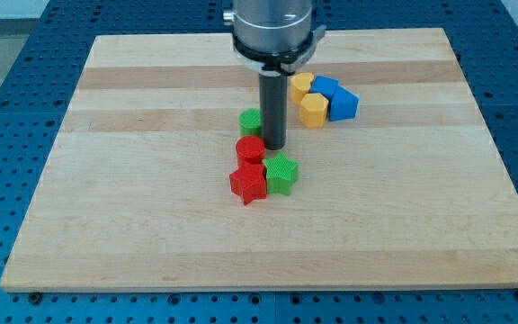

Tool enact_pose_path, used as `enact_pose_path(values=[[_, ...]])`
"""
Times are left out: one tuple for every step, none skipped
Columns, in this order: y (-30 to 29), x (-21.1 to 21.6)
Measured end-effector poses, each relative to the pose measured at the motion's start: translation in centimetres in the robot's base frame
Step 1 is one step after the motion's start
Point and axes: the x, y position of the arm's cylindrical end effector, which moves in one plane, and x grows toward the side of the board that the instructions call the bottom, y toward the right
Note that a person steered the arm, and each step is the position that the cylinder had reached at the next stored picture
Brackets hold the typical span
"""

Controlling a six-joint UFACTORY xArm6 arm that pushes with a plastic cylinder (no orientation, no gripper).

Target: Slide red star slightly up a bit

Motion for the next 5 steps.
enact_pose_path(values=[[3.0,2.2],[4.5,6.2],[4.4,9.6],[1.3,9.9],[-0.6,7.6]])
